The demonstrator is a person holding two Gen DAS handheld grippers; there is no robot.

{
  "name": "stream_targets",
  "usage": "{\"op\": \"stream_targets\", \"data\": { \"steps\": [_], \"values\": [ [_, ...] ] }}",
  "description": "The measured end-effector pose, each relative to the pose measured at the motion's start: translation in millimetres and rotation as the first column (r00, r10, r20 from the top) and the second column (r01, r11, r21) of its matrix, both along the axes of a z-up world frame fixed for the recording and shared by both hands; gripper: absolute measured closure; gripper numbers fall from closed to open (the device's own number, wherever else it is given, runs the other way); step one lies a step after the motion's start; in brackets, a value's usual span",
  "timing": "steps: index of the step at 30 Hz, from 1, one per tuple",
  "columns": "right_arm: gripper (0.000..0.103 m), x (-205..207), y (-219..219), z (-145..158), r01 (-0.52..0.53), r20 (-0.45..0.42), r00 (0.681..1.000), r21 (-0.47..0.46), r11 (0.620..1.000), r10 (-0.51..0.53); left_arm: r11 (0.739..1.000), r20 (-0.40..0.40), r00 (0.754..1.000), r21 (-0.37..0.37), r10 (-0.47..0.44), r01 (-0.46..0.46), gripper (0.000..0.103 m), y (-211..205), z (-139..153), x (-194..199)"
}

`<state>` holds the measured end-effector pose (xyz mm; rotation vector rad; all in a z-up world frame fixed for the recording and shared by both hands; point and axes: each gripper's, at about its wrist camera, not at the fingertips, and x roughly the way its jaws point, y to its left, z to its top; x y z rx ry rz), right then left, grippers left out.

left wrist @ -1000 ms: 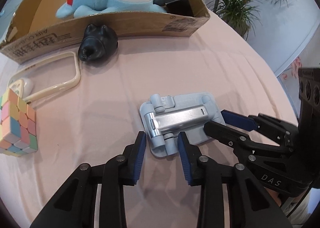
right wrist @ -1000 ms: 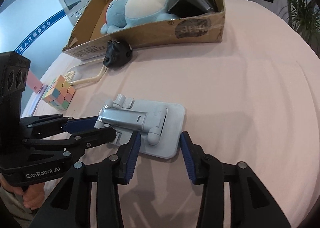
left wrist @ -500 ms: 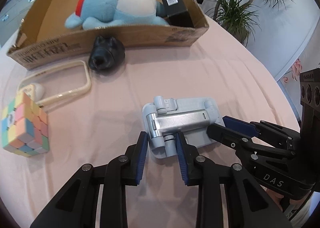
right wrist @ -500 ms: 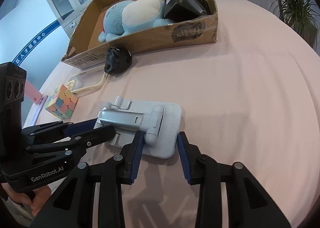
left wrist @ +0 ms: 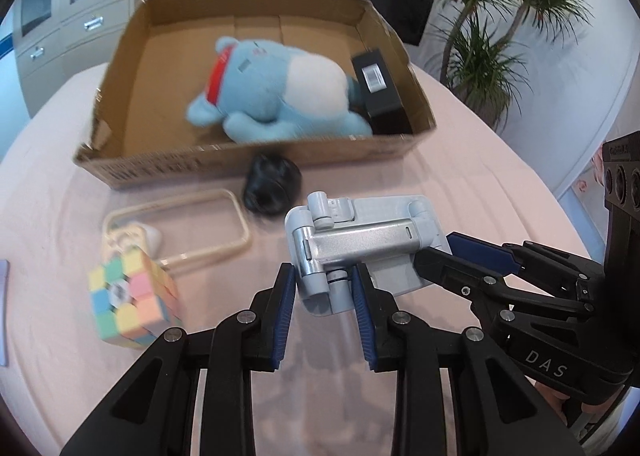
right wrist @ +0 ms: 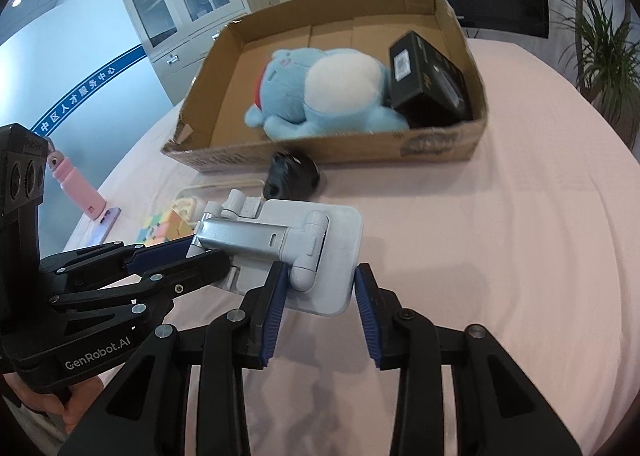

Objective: Organize objects
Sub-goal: 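Carry the grey phone stand with both tools into the cardboard box and release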

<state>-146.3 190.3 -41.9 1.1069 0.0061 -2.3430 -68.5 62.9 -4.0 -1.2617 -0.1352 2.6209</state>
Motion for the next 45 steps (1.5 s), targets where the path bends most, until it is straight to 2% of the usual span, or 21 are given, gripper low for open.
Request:
{"op": "stream_targets", "data": {
  "steps": [17,27,35,41,45],
  "values": [
    [0.071,-34,-67,44,-0.055,-0.084,0.995,-0.004,0.998,0.055,0.995,-0.098,0.99,-0.029,0.097,-0.101,0.077,-56,46,-30],
    [0.071,-76,-118,60,-0.088,-0.121,0.989,-0.003,0.996,0.087,0.989,-0.113,0.983,-0.024,0.145,-0.148,0.077,-103,60,-75],
    [0.071,-126,-161,45,-0.109,-0.08,0.991,-0.002,0.994,0.109,0.984,-0.058,0.983,-0.019,0.174,-0.176,0.077,-138,39,-124],
    [0.071,-146,-183,20,-0.116,-0.041,0.992,0.031,0.993,0.117,0.981,0.008,0.981,-0.013,0.195,-0.195,0.077,-153,5,-148],
    [0.071,-154,-194,3,-0.124,-0.011,0.992,0.054,0.991,0.125,0.979,0.04,0.978,-0.035,0.204,-0.202,0.077,-156,-14,-155]
  ]
}}
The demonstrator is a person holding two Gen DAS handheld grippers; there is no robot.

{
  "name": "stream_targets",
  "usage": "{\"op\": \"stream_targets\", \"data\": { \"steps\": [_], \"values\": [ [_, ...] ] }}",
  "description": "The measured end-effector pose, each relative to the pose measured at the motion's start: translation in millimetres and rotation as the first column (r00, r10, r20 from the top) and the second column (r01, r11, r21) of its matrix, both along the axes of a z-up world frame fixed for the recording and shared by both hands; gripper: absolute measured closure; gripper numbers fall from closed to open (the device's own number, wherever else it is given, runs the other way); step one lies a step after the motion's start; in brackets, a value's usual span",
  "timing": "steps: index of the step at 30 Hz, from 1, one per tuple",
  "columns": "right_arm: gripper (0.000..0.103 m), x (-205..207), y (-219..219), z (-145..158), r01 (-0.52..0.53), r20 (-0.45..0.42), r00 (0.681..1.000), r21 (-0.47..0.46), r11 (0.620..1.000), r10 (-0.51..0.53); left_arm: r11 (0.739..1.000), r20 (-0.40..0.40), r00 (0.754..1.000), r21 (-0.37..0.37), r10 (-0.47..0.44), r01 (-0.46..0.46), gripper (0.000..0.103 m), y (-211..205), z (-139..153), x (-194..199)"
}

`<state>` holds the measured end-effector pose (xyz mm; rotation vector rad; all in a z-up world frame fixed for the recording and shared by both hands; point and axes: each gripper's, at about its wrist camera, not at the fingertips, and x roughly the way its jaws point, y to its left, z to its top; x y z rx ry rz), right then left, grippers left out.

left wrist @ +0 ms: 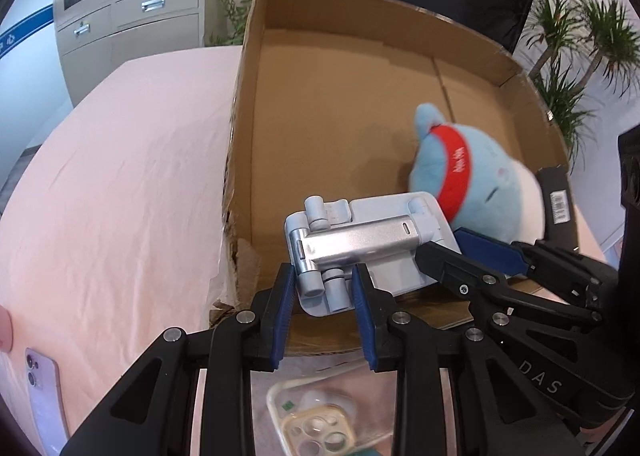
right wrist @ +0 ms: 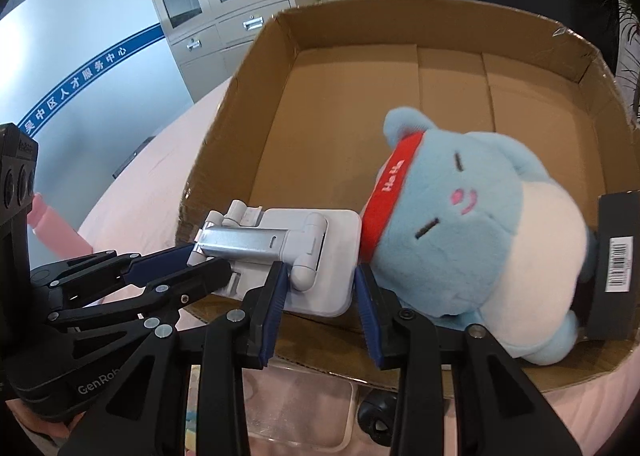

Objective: Organize objects
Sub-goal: 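Carry the grey phone stand with both tools into the cardboard box and release, then grasp the pastel Rubik's cube with both tools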

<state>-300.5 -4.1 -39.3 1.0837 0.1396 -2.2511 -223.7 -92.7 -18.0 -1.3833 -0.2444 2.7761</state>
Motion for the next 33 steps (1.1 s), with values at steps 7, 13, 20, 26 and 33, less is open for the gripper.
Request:
{"op": "stream_targets", "data": {
  "steps": [7,13,20,26,33],
  "values": [
    [0.044,7,0,4,-0.001,-0.008,1.0,0.034,0.999,0.001,0.998,-0.03,0.999,0.058,0.037,-0.035,0.067,-14,23,24],
    [0.021,56,29,27,-0.084,-0.011,0.996,-0.091,0.992,0.083,0.983,-0.066,0.993,0.165,0.095,-0.083,0.023,-37,31,85],
    [0.015,135,18,-25,-0.168,0.107,0.979,-0.075,0.983,0.176,0.914,0.036,0.97,0.329,0.239,-0.237,0.022,-76,-22,142],
    [0.047,174,-6,-69,-0.153,0.074,0.986,0.097,0.983,0.146,0.918,0.035,0.98,0.345,0.194,-0.194,0.022,-60,-27,173],
    [0.047,199,88,-72,-0.299,0.089,0.952,0.083,0.95,0.292,0.922,0.025,0.997,0.382,-0.078,0.062,0.022,26,-31,195]
  ]
}}
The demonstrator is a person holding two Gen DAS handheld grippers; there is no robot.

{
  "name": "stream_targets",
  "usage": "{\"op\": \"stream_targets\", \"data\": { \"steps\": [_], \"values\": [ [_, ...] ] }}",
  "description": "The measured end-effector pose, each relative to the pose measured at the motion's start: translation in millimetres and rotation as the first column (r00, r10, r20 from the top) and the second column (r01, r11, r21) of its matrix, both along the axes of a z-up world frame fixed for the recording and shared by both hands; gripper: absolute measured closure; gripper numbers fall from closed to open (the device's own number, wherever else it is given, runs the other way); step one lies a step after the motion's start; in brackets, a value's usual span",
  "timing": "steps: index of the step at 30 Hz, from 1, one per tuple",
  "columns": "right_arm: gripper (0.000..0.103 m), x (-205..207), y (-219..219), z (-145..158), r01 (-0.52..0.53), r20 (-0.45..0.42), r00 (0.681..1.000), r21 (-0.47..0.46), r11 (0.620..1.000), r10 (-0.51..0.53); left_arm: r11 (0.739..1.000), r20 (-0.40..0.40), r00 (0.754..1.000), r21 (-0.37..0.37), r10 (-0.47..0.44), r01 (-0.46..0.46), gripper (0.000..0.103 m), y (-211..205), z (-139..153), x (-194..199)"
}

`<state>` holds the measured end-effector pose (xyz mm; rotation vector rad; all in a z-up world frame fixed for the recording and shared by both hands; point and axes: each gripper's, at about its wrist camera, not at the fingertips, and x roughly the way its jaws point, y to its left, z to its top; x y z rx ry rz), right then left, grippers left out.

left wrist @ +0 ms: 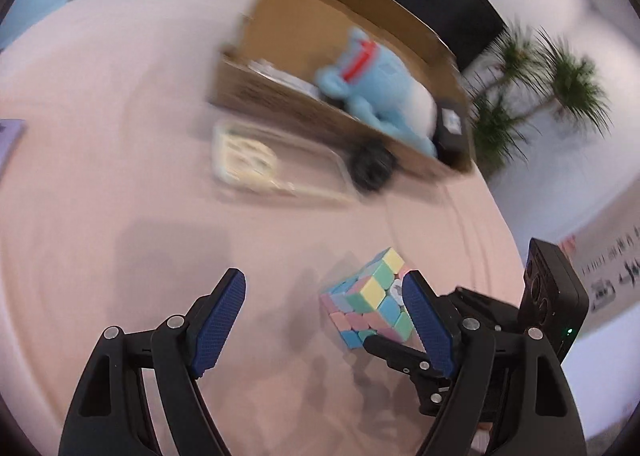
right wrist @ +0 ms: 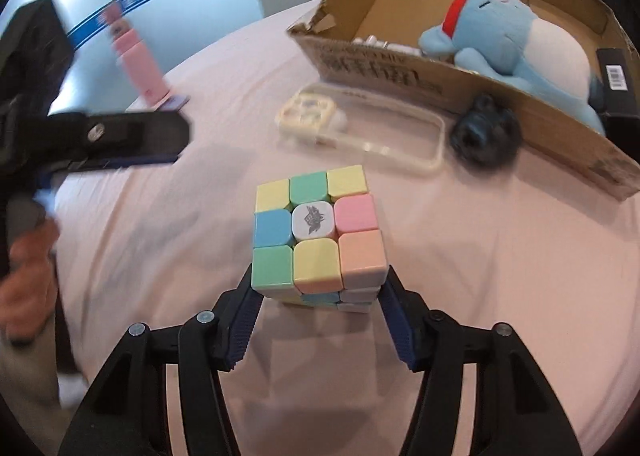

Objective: Organize objects
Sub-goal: 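Grasp the pastel Rubik's cube with both tools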

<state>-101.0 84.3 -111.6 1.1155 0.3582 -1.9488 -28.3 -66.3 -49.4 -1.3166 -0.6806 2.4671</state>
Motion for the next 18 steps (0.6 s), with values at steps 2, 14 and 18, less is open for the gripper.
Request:
{"op": "stream_targets", "data": {
  "steps": [2,14,18],
  "values": [
    [0.047,14,33,0,-0.014,-0.009,1.0,0.003,1.0,0.014,0.995,-0.009,0.995,0.007,-0.095,0.095,0.022,30,2,4],
    [0.024,41,92,1,0.097,-0.023,0.995,-0.058,0.994,-0.098,0.9,0.024,0.938,-0.275,-0.345,0.338,0.021,138,-3,12],
    [0.04,38,76,-4,0.119,-0.062,0.991,-0.004,0.993,-0.119,0.915,-0.015,0.949,-0.269,-0.316,0.3,0.034,135,-5,14]
  ]
}}
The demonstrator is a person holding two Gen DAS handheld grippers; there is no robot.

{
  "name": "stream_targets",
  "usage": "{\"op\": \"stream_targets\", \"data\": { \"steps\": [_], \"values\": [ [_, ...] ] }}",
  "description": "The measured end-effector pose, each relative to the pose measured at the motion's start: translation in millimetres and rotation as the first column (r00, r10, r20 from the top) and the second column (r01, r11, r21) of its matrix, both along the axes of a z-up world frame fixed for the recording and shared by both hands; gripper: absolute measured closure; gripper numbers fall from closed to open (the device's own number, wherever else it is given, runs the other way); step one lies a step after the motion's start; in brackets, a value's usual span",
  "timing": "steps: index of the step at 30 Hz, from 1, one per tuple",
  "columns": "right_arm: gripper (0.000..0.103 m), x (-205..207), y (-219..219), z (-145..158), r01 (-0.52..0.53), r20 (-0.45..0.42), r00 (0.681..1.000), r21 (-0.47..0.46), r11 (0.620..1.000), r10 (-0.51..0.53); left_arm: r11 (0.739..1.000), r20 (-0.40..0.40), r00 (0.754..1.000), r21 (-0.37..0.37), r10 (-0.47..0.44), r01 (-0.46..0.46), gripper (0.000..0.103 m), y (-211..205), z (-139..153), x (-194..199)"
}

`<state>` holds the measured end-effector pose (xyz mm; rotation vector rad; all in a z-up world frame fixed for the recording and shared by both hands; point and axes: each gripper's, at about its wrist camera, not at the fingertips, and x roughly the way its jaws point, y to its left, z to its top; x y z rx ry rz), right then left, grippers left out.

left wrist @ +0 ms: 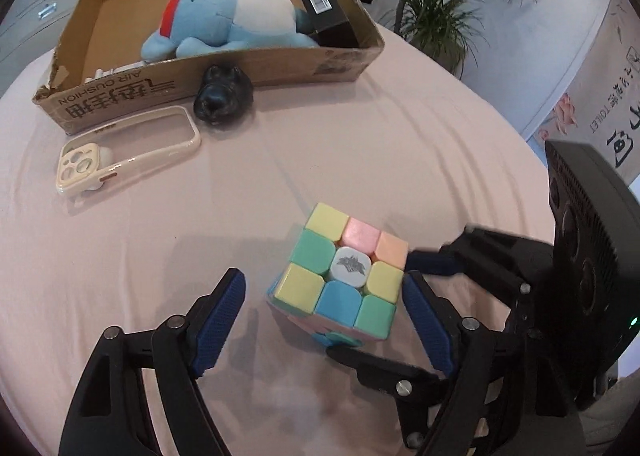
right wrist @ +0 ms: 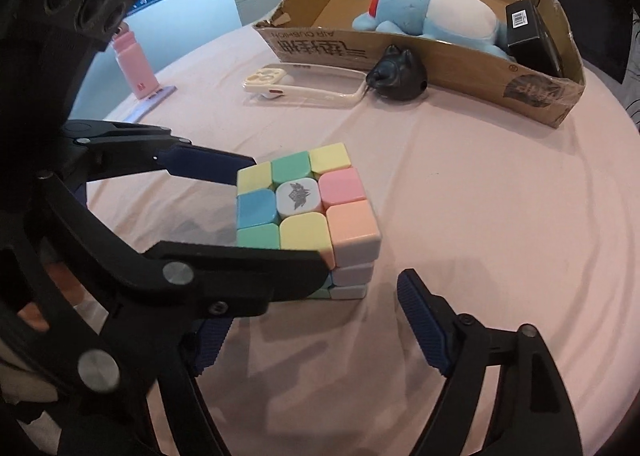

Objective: Organize objects
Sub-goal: 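Grasp the pastel Rubik's cube with both tools, then carry the Rubik's cube with both tools into the cardboard box and release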

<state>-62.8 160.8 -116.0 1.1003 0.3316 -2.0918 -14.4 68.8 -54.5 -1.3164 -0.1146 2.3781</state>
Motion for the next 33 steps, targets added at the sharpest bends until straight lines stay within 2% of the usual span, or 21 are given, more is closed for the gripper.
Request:
{"op": "stream_targets", "data": {
  "steps": [1,6,10,20,33],
  "values": [
    [0.048,1,1,0,-0.001,0.002,1.0,0.0,1.0,0.001,1.0,0.003,1.0,0.015,-0.007,0.007,0.037,-1,0,0],
    [0.048,0,0,-2,-0.001,0.003,1.0,-0.008,1.0,0.001,1.0,-0.017,0.999,-0.001,-0.03,0.03,0.038,0,-1,1],
    [0.047,-3,-1,-4,0.004,0.007,1.0,-0.004,1.0,-0.004,0.999,0.021,0.999,0.001,-0.048,0.048,0.037,3,-8,-5],
    [0.048,-5,-4,-4,0.025,-0.008,1.0,0.026,0.999,-0.025,0.999,0.021,0.999,0.004,-0.041,0.041,0.037,3,-7,-6],
    [0.048,-2,-8,17,0.031,-0.032,0.999,0.03,0.999,-0.03,0.999,-0.018,0.999,0.016,-0.034,0.034,0.037,-2,18,-2]
  ]
}}
